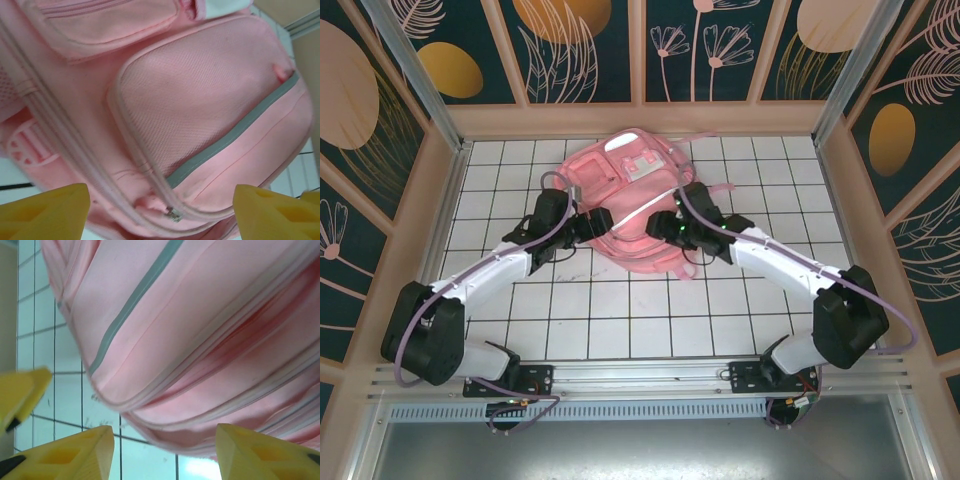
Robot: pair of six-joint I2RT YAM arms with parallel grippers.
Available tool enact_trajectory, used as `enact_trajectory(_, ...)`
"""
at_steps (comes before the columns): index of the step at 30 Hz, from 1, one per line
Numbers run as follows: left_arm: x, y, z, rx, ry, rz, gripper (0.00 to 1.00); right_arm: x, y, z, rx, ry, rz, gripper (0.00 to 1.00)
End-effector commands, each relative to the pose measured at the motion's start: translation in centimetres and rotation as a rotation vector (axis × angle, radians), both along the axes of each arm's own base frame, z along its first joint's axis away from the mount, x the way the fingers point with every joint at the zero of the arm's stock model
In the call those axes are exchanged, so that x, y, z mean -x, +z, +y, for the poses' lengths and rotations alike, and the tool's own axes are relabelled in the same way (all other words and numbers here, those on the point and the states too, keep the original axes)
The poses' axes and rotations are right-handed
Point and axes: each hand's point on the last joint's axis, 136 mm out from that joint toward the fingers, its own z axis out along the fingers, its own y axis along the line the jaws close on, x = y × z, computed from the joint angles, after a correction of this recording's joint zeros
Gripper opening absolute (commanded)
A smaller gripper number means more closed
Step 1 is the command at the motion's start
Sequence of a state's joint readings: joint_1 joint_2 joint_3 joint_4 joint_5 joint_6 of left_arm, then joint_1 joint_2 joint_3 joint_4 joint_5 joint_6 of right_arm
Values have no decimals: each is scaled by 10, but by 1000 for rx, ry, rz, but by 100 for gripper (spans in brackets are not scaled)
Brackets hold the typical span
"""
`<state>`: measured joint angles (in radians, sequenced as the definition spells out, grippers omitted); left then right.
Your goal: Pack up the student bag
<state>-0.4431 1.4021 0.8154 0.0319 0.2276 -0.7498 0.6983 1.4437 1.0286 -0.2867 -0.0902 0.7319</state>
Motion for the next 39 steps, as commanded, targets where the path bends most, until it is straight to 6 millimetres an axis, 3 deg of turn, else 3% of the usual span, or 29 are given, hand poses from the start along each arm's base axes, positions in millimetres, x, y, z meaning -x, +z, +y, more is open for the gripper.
enact_trajectory(1, -16, 8, -11, 143, 30, 16, 70, -4, 2, -1, 85, -37, -44, 56)
enact_trajectory(8, -37, -21, 10, 186, 148, 119, 56, 8, -4, 18, 91, -59, -9, 57)
enact_trajectory(14, -41, -16, -13, 255, 23, 111, 38, 15, -9, 34, 119, -63, 2, 56)
enact_trajectory(21, -47, -31, -9, 230, 52, 141, 38, 11, -7, 39, 127, -78, 5, 56)
enact_trajectory(23, -47, -32, -13, 246, 40, 146, 33, 10, -7, 41, 133, -72, 6, 55)
enact_trajectory(27, -46, -19, -23, 316, -3, 138, 17, 13, -6, 48, 173, -38, -23, 52)
enact_trajectory(31, -42, 8, -29, 388, -41, 95, 0, 19, -6, 52, 245, -28, -70, 51)
enact_trajectory(35, -37, 34, -37, 469, -83, 67, 0, 24, -7, 61, 305, -44, -97, 50)
enact_trajectory(39, -35, 50, -42, 522, -111, 62, 0, 24, -9, 85, 269, -41, -100, 45)
